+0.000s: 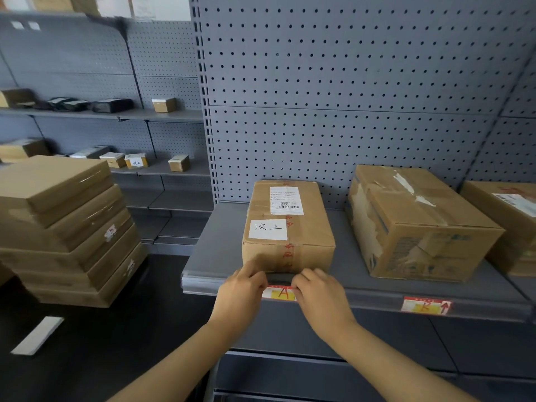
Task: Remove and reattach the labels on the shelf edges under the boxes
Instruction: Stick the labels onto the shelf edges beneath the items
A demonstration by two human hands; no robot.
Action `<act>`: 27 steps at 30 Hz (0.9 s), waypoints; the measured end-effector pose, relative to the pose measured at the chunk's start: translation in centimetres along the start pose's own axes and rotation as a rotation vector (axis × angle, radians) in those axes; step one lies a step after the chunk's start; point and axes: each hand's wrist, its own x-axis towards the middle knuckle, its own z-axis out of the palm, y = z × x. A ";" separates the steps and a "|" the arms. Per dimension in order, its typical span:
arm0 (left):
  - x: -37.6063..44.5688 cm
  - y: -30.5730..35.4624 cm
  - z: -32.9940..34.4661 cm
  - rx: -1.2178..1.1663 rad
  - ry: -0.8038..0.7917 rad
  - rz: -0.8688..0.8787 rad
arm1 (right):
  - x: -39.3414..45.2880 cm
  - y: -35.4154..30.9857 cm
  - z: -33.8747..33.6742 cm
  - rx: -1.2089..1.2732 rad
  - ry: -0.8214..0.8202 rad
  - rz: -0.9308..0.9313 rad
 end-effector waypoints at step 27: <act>0.3 0.7 0.1 0.040 -0.064 0.008 | 0.1 -0.4 -0.2 -0.028 -0.064 0.067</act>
